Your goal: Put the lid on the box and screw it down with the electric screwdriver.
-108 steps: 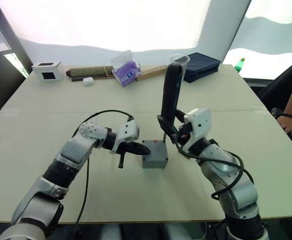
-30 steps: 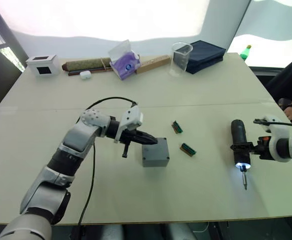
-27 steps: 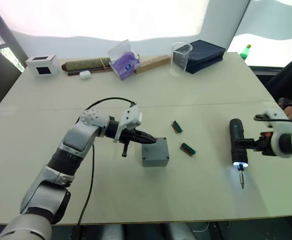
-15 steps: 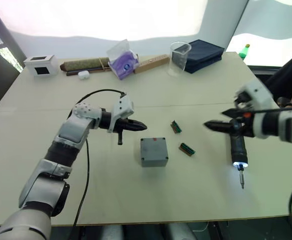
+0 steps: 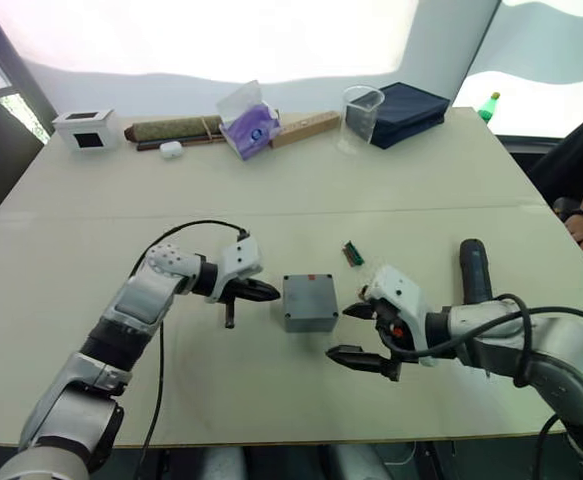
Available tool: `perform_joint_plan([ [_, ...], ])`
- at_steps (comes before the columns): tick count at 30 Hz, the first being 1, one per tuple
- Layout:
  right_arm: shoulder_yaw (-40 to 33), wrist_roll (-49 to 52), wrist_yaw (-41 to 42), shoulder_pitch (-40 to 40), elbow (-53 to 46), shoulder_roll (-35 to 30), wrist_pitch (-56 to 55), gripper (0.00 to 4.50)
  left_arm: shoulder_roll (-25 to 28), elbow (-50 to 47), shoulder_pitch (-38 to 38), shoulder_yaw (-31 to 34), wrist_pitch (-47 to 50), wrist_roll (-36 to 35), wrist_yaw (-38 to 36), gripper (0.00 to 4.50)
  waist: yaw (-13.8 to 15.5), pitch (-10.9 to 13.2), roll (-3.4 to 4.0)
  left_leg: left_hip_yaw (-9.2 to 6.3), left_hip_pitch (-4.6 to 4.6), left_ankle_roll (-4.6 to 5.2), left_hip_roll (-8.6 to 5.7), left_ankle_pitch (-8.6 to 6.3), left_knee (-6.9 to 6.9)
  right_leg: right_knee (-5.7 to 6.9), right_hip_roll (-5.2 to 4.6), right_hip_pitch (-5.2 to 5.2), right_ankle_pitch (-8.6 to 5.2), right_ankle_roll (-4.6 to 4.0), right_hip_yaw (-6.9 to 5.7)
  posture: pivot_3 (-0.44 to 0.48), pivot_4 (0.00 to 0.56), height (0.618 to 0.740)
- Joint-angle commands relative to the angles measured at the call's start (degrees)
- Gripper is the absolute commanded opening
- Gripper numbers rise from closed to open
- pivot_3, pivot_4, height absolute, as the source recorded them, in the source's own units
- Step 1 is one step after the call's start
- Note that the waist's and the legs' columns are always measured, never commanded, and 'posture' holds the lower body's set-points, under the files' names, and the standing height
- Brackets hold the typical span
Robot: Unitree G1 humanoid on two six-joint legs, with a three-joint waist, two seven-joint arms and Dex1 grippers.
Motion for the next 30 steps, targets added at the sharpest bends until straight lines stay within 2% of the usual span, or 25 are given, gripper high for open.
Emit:
perform_joint_plan([
  [1, 2.9, -1.6, 1.9, -0.6, 0.3, 1.8, -2.5, 4.42, -1.9, -0.6, -1.4, -0.7, -0.7, 0.0, 0.3, 0.0, 0.0, 0.0, 0.0, 0.0, 0.0, 0.0, 0.0, 0.0, 0.0, 0.0, 0.0, 0.0, 0.0, 0.0, 0.0, 0.0, 0.15, 0.74],
  [6, 2.4, 0.8, 2.9, -0.6, -0.3, 4.1, -1.2, 4.42, -4.9, 6.2, -5.3, -0.6, -4.2, 2.0, 1.6, 0.0, 0.0, 0.0, -0.01, -0.01, 0.0, 0.0, 0.0, 0.0, 0.04, 0.01, 0.01, 0.0, 0.0, 0.0, -0.01, 0.0, 0.15, 0.74],
  [10, -2.1, 2.3, 2.6, 2.1, -2.4, 2.1, -0.4, 4.42, -3.1, 12.3, -6.9, -0.3, -8.8, 4.7, 1.1, 0.0, -0.1, 0.0, -0.01, -0.02, 0.0, 0.0, 0.0, 0.0, 0.03, 0.01, 0.02, 0.01, 0.0, 0.0, -0.02, 0.0, 0.15, 0.74],
  [13, -3.3, -0.3, 3.9, 3.3, -3.8, -2.1, -2.1, 4.42, -0.8, 14.2, -6.6, -0.6, -10.7, 5.9, -0.2, 0.0, -0.2, 0.0, -0.01, -0.02, 0.0, 0.0, 0.0, 0.0, -0.01, 0.01, 0.03, -0.01, 0.0, 0.0, -0.01, 0.0, 0.15, 0.74],
  [16, -1.5, -5.7, 5.2, 2.9, -2.5, -5.8, -6.2, 4.42, 1.8, 11.0, -4.1, -1.1, -9.2, 5.2, -3.2, 0.0, -0.2, 0.0, -0.01, -0.04, 0.01, 0.0, 0.0, 0.0, 0.0, 0.01, 0.03, 0.0, 0.0, 0.0, -0.02, 0.0, 0.15, 0.74],
  [20, 3.3, -13.1, 7.1, 0.7, 1.2, -7.2, -12.1, 4.42, 4.9, 4.4, -0.1, -1.8, -5.2, 3.4, -6.9, 0.0, -0.2, 0.0, -0.01, -0.03, 0.05, 0.01, 0.0, -0.01, -0.03, 0.02, 0.04, 0.0, 0.0, 0.0, 0.0, 0.0, 0.15, 0.74],
  [25, 8.0, -18.2, 9.5, -1.8, 4.7, -5.3, -16.2, 4.42, 6.3, -1.7, 3.4, -1.0, -0.6, 1.2, -7.1, 0.0, -0.1, 0.0, -0.02, -0.03, 0.05, 0.01, 0.01, 0.0, 0.0, 0.03, 0.03, 0.0, 0.0, -0.01, 0.0, 0.0, 0.15, 0.74],
  [30, 12.5, -21.1, 12.2, -4.8, 7.6, -1.3, -18.4, 4.42, 3.8, -1.4, 6.6, -1.3, -2.6, 1.0, -4.7, 0.0, 0.0, 0.0, -0.01, -0.03, 0.06, 0.01, 0.01, 0.0, 0.05, 0.05, 0.02, 0.03, 0.0, -0.01, 0.0, 0.0, 0.15, 0.74],
])
